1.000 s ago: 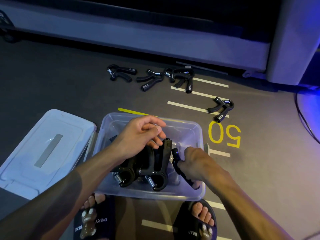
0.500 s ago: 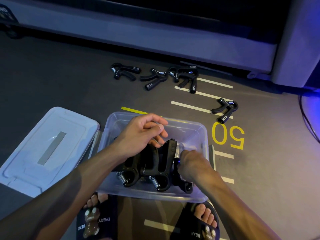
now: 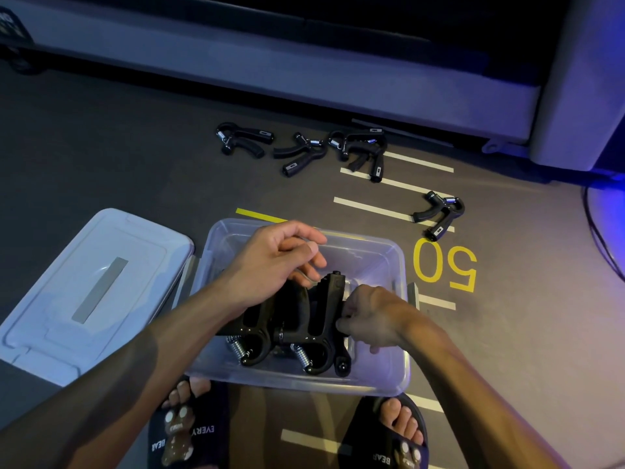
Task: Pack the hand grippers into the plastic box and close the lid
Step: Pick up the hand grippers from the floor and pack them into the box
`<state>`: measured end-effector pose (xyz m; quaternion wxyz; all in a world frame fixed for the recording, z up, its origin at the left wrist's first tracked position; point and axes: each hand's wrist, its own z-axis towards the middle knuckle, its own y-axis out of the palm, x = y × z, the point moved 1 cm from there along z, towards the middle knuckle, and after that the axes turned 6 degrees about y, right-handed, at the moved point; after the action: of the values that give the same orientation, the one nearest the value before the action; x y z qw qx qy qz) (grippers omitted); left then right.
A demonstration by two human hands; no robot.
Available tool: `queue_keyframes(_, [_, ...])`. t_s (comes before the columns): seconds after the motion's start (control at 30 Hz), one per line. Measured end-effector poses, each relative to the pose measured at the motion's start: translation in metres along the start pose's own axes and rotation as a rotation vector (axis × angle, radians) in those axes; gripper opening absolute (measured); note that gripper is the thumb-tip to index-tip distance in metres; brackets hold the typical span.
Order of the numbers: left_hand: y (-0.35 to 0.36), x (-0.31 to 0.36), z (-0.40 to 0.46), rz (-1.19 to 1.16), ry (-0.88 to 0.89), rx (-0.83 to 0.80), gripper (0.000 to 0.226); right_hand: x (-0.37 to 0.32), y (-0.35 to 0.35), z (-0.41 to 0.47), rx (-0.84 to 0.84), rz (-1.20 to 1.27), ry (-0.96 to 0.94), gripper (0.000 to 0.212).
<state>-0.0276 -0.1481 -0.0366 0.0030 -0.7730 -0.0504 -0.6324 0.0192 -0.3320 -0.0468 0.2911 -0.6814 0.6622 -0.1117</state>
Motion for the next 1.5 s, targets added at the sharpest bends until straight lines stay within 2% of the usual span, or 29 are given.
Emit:
queue_keyframes(0.23, [-0.002,0.001,-0.001,0.012,0.000,0.002,0.015,0.011,0.002,0.008,-0.015,-0.023,-0.028,0.024])
queue_keyframes(0.47, [-0.001,0.001,0.000,0.010,0.004,-0.003,0.015,0.017,0.001,0.011,0.002,-0.080,-0.033,0.047])
queue_keyframes(0.57, [-0.003,-0.001,0.000,0.040,0.034,0.003,0.015,0.017,-0.009,0.005,0.049,-0.092,-0.070,0.040])
queue_keyframes(0.67, [-0.007,-0.005,0.001,0.330,0.192,0.045,0.017,0.018,-0.032,-0.003,0.166,-0.006,-0.186,0.015])
queue_keyframes(0.77, [-0.009,-0.006,0.005,0.662,0.388,0.088,0.015,0.031,-0.061,0.004,0.368,0.357,-0.247,0.012])
queue_keyframes(0.87, [-0.010,-0.007,0.017,0.819,0.505,0.088,0.013,0.065,-0.082,0.045,0.643,0.508,-0.115,0.011])
queue_keyframes(0.93, [-0.011,-0.011,0.030,0.889,0.534,0.056,0.012,0.097,-0.090,0.086,0.727,0.480,0.014,0.010])
queue_keyframes(1.07, [-0.011,-0.022,0.055,1.014,0.482,0.036,0.014,0.141,-0.090,0.150,0.687,0.337,0.213,0.038])
queue_keyframes(1.17, [-0.011,-0.028,0.071,1.097,0.401,0.021,0.016,0.153,-0.091,0.174,0.630,0.236,0.328,0.049])
queue_keyframes(1.33, [-0.012,-0.033,0.087,1.098,0.350,-0.005,0.021,0.162,-0.100,0.198,0.548,0.157,0.374,0.044])
queue_keyframes(1.5, [-0.011,-0.035,0.088,1.112,0.345,0.017,0.021,0.167,-0.092,0.195,0.628,0.206,0.354,0.037])
